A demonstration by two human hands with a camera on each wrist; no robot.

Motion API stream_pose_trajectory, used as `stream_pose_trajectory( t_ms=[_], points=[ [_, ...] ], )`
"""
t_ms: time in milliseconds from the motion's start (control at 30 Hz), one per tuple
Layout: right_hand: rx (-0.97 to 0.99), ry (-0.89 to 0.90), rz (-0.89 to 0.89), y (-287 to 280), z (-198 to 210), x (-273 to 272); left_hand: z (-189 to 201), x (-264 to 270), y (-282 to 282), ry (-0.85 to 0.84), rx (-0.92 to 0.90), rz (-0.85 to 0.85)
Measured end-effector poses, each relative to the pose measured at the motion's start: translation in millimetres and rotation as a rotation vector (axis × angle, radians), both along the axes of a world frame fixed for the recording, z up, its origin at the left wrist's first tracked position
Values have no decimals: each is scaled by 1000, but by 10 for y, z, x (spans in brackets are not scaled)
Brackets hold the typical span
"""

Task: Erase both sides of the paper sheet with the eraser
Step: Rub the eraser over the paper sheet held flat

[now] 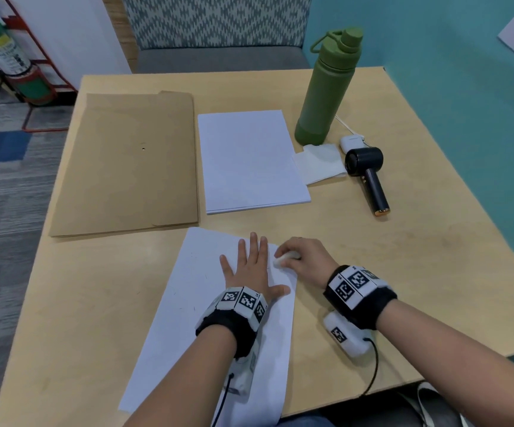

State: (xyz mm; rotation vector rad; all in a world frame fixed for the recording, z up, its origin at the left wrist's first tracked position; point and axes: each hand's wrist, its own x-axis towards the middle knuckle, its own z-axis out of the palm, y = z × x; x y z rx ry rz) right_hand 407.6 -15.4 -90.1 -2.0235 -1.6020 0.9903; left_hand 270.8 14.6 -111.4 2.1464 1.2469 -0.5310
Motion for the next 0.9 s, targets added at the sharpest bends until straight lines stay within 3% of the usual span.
stream_pose_trajectory(
  t_ms=[167, 367, 500, 567, 733, 833, 900],
  points=[
    [-128, -65, 178, -127, 48, 34, 24, 7, -9, -9, -6, 9],
    [-12, -18, -21, 36, 27, -118, 4, 3, 3, 13, 2, -3],
    [-118, -34, 30, -213, -3, 1, 23, 1, 7, -14, -16, 20],
    [-152, 0, -46, -225, -7, 54, 21, -1, 8, -30, -24, 23],
    [-129, 449, -519, -219, 18, 54, 98, -96, 106, -179, -74, 108],
    [-150, 677, -659, -272, 51, -25, 248, -347, 203, -467, -55, 356],
    [-149, 696, -640, -310, 12, -63, 307, -568, 259, -544, 71, 540]
  ],
)
